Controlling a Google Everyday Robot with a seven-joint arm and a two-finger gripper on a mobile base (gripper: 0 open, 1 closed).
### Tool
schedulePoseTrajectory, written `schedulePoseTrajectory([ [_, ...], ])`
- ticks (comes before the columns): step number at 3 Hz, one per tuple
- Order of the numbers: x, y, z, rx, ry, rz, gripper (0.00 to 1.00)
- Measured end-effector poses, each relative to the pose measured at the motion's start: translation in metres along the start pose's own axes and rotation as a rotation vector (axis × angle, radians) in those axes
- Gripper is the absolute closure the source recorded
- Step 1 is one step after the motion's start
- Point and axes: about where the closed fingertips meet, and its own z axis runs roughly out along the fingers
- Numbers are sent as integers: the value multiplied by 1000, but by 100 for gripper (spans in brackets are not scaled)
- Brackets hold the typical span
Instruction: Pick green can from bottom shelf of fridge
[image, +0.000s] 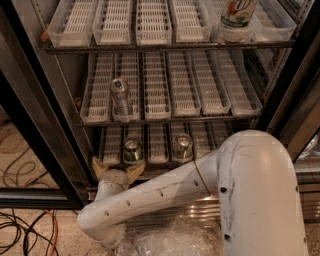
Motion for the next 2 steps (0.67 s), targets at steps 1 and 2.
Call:
schedulePoseTrajectory([
  [1, 9, -22, 0, 83, -2, 9, 0],
  [2, 8, -35, 4, 114, -21, 15, 0],
])
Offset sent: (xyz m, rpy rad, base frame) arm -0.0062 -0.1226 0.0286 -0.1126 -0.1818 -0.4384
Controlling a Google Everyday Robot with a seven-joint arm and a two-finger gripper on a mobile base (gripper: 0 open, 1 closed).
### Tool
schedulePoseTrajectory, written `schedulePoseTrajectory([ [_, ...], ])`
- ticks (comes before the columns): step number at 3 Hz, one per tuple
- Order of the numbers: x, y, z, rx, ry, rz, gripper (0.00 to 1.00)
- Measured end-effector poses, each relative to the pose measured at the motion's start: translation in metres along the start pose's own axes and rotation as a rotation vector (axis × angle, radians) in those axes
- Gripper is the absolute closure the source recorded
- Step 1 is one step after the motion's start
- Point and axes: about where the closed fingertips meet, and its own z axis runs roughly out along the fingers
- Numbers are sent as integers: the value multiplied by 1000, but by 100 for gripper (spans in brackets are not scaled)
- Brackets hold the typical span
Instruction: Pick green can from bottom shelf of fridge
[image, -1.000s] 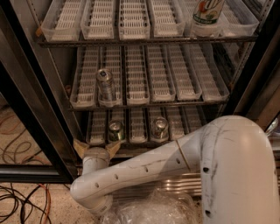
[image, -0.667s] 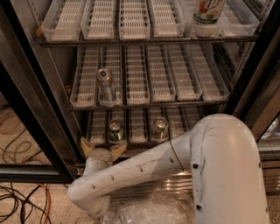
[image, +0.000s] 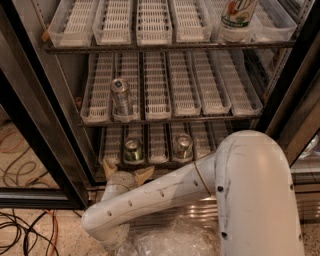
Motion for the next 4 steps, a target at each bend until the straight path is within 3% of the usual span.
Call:
schedulePoseTrajectory([
  [2, 7, 5, 11, -5, 9, 24, 0],
  [4, -3, -2, 52, 61, -84, 5, 0],
])
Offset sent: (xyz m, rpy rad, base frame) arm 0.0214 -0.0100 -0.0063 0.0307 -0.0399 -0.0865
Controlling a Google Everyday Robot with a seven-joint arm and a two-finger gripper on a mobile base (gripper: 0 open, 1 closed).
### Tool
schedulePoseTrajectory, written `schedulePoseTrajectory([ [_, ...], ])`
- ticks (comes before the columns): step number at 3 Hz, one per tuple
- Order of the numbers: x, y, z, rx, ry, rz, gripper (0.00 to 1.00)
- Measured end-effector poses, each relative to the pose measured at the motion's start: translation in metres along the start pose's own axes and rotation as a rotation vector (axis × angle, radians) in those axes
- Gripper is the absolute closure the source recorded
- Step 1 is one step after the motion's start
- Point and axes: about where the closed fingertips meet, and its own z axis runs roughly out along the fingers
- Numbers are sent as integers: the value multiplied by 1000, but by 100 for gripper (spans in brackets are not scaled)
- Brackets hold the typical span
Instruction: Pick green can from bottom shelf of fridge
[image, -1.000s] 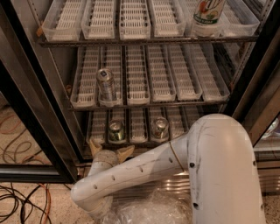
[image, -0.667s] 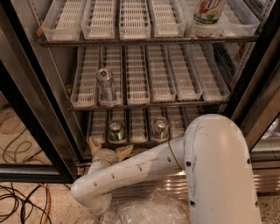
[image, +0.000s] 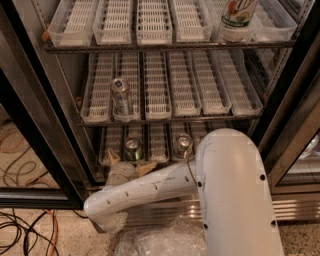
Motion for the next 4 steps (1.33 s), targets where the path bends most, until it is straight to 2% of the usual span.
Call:
schedulePoseTrajectory([
  [2, -4, -4, 17, 20, -47, -46, 0],
  [3, -4, -4, 17, 20, -47, -46, 19],
  [4, -4, -4, 17, 20, -47, -46, 42],
])
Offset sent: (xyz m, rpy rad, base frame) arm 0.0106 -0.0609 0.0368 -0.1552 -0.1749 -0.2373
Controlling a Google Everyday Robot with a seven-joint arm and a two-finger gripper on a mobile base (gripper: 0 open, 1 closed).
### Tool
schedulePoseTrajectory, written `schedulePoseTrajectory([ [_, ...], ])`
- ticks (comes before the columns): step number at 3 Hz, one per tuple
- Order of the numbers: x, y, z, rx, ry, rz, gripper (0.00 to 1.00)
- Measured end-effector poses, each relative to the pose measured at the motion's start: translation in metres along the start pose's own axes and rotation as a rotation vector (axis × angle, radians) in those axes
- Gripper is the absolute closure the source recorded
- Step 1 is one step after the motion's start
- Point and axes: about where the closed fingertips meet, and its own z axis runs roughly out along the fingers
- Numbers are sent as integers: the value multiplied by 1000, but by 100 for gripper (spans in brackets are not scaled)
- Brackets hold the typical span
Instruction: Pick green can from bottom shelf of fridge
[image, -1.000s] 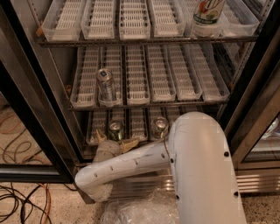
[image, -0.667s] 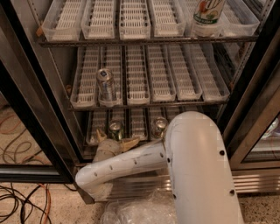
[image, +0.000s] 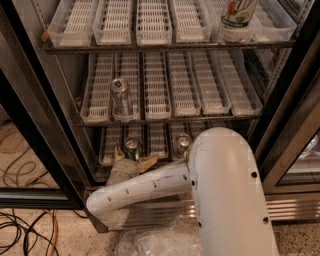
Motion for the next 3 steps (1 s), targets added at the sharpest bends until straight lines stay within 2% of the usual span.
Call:
schedulePoseTrajectory([
  [2, -2, 1, -1, 0, 0, 0, 88],
  [3, -2, 1, -1, 0, 0, 0, 100],
])
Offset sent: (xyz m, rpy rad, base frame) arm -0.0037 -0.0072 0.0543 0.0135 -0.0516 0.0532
